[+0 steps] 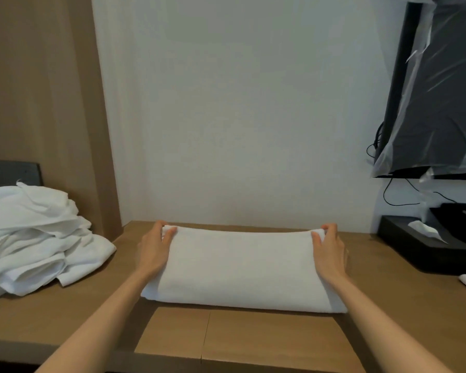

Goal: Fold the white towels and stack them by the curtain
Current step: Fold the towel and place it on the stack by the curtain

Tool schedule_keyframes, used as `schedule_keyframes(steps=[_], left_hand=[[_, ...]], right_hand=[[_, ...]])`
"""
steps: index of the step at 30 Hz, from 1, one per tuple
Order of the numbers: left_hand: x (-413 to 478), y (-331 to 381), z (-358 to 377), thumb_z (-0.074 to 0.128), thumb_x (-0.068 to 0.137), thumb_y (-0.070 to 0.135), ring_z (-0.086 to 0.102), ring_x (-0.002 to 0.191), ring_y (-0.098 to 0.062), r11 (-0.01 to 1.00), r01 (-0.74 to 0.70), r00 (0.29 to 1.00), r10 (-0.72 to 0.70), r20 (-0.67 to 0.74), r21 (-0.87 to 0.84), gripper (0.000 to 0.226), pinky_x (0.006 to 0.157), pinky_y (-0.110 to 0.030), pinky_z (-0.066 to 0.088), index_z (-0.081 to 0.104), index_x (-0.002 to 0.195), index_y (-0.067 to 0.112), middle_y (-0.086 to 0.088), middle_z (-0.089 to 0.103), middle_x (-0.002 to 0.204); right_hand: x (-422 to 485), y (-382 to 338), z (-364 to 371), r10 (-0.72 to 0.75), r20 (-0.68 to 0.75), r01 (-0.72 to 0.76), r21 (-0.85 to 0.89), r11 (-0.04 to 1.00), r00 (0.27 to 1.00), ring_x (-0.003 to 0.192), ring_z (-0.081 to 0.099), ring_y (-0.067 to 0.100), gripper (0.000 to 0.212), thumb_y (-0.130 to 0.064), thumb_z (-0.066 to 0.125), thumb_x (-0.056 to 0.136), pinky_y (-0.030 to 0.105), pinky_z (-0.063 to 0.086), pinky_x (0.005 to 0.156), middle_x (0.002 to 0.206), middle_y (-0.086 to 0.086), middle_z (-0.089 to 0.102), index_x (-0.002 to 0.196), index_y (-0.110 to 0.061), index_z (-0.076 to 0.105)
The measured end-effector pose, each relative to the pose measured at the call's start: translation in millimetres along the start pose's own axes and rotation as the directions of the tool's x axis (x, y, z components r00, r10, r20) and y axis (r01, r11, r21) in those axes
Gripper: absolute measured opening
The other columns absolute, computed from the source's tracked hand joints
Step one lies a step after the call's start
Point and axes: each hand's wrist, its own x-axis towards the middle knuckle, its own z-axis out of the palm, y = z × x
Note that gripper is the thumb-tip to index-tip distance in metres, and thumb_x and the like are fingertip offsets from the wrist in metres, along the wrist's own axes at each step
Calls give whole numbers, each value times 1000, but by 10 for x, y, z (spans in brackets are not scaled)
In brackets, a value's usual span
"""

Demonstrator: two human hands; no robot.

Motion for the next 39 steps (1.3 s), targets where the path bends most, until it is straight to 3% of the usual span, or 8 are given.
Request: schedule_keyframes(steps=[5,9,14,19,23,31,35,39], left_hand=[[11,-178,211,49,97,34,53,88,-20,998,37,996,-41,84,48,21,73,-32,36,55,100,14,-9,65,106],[14,-186,199,51,97,33,52,101,-22,983,166,973,-151,173,-78,32,79,-30,36,53,118,9,-9,59,118],[-7,-236,39,56,92,44,58,102,-29,899,430,813,-426,398,84,56,79,-34,44,53,122,-2,-19,59,121],[-153,-189,42,44,99,33,48,121,-30,974,225,919,-218,329,17,46,90,-33,35,41,135,3,-16,49,135],[-206,-139,30,39,101,32,50,110,-23,996,93,954,-85,289,-14,34,86,-31,36,43,127,11,-11,53,129],[-166,-193,145,38,101,34,52,103,-22,993,78,955,-100,281,88,33,81,-32,38,46,124,11,-11,56,126],[-150,-190,122,35,101,42,55,107,-26,922,106,948,-206,241,373,41,87,-35,44,49,125,11,-11,58,124],[-201,-50,8,38,99,42,53,110,-27,776,63,972,-191,138,627,42,83,-35,43,44,125,10,-11,50,127]], right_hand=[[-40,170,162,113,132,-103,-78,992,985,99,56,37,26,-31,44,99,37,39,75,113,16,59,113,-9,43],[-46,172,118,209,214,-180,-147,973,954,108,54,37,37,-34,43,99,38,41,82,120,19,56,121,-4,44],[-112,229,-42,268,396,-202,-200,959,878,113,53,34,52,-41,40,99,39,44,91,126,20,54,127,3,49],[-167,112,-158,239,421,-192,-150,970,875,118,50,38,45,-31,37,101,44,43,95,132,22,49,133,1,35],[-187,113,-223,153,414,-99,-149,984,897,99,53,38,27,-30,29,102,43,43,81,113,21,55,117,-8,35],[-195,197,-138,176,398,-124,-154,980,900,92,53,34,25,-32,25,103,42,43,78,104,17,56,115,-12,36],[-262,123,-115,214,294,-113,-323,939,932,101,55,36,27,-29,27,103,39,41,76,113,17,55,118,-8,37],[-296,4,-117,3,191,92,-484,870,982,112,49,28,27,-11,36,99,37,43,86,126,10,49,125,-9,41]])
